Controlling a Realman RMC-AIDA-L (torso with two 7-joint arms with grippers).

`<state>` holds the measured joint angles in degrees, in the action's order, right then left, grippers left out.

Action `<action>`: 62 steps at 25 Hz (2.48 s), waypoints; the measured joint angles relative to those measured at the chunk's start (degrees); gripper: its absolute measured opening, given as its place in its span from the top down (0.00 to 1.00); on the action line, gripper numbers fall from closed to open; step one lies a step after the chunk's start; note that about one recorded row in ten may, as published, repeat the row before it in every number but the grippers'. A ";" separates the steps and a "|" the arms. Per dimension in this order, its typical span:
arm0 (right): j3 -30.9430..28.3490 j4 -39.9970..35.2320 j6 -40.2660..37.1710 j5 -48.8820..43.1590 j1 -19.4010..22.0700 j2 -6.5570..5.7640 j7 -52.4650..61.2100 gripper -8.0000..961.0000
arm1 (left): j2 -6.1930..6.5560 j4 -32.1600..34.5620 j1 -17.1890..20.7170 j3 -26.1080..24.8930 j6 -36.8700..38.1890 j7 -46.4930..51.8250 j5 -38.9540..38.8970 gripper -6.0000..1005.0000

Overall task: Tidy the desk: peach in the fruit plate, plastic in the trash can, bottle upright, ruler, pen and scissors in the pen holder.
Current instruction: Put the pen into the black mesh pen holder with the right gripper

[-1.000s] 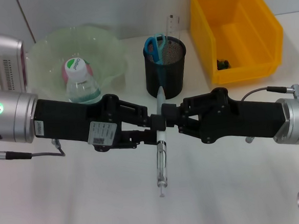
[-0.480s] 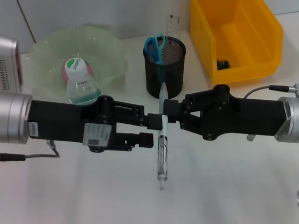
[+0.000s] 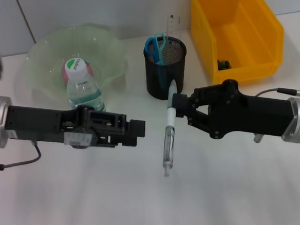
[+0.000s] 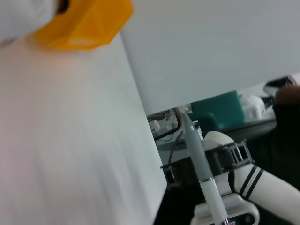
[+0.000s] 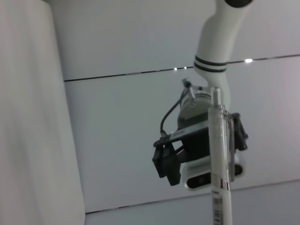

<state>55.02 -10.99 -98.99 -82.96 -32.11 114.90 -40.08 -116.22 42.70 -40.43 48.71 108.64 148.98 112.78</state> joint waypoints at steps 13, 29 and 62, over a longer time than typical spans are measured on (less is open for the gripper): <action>-3.37 -0.57 -0.49 0.01 2.45 0.33 9.33 0.84 | 0.15 4.87 5.14 -1.52 2.02 -29.17 -7.06 0.41; -20.94 -4.00 -3.27 0.00 2.81 1.03 43.70 0.84 | -2.53 5.76 9.87 -3.98 -0.47 -52.32 -8.02 0.14; -20.01 1.31 30.90 3.17 -8.10 4.67 72.25 0.83 | -2.64 1.15 19.89 17.68 -21.62 -86.73 -21.46 0.14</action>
<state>35.01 -9.68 -68.09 -79.80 -40.21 119.57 32.17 -118.86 43.85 -20.54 66.39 87.02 62.24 91.31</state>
